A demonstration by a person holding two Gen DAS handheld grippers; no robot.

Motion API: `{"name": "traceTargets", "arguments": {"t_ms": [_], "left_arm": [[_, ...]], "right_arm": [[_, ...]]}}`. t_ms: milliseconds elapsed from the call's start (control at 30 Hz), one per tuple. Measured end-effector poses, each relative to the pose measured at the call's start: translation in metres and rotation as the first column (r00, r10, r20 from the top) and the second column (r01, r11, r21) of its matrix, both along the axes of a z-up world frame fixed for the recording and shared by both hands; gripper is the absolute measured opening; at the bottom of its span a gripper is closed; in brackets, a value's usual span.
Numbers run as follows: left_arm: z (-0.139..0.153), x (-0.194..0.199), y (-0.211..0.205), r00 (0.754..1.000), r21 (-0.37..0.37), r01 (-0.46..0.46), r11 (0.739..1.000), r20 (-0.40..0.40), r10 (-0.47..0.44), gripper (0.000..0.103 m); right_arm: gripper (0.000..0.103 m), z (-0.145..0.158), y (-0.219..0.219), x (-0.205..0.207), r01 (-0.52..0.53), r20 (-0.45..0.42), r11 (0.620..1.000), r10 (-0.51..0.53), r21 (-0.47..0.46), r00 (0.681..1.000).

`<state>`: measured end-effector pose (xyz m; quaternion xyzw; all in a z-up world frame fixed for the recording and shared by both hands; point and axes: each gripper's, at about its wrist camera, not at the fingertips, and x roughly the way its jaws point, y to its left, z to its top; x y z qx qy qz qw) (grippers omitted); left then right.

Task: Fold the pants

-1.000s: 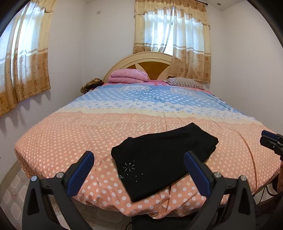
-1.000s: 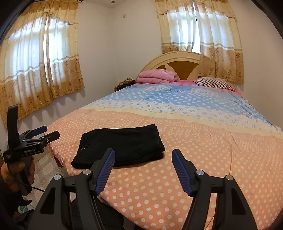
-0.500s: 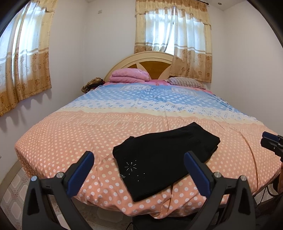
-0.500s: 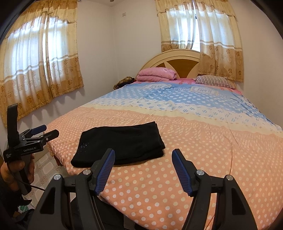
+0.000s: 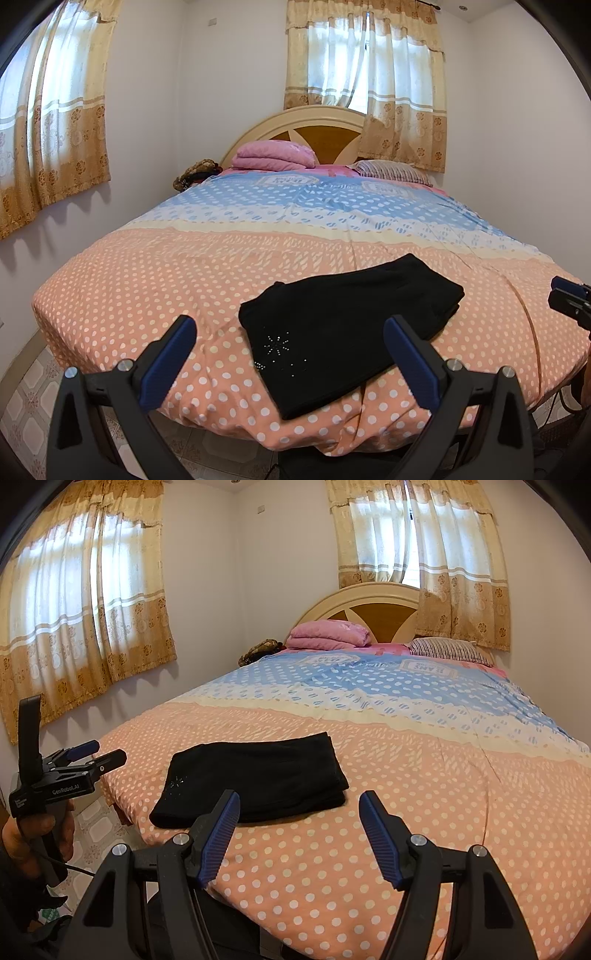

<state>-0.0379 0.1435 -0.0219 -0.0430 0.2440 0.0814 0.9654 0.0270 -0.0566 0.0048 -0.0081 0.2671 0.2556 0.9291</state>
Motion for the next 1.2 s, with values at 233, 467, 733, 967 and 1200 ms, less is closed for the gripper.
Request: {"name": "traceTargets", "arguments": {"t_ms": [233,467,733,967,1200], "left_arm": [[0.000,0.000,-0.001,1.000,0.005,-0.001,1.000,0.001,0.001,0.103],[0.002,0.000,-0.002,1.000,0.019,-0.010,1.000,0.004,0.010,0.103],[0.001,0.001,0.001,0.999,0.012,-0.031,0.999,0.008,0.031,0.103],[-0.004,0.003,0.000,0.999,0.028,-0.033,0.999,-0.013,0.033,0.103],[-0.008,0.004,-0.003,1.000,0.040,-0.015,0.999,-0.017,0.016,0.103]], "right_arm": [[0.068,0.001,0.002,-0.002,0.004,0.011,1.000,-0.005,0.003,1.000],[0.069,0.001,0.003,-0.003,0.007,0.013,1.000,-0.007,-0.001,1.000],[0.069,0.000,0.005,-0.004,0.010,0.016,1.000,-0.010,-0.011,1.000],[0.069,-0.004,0.008,-0.004,0.004,0.008,1.000,-0.004,-0.023,1.000],[0.069,-0.007,0.012,-0.004,-0.003,0.000,0.999,0.003,-0.035,1.000]]}}
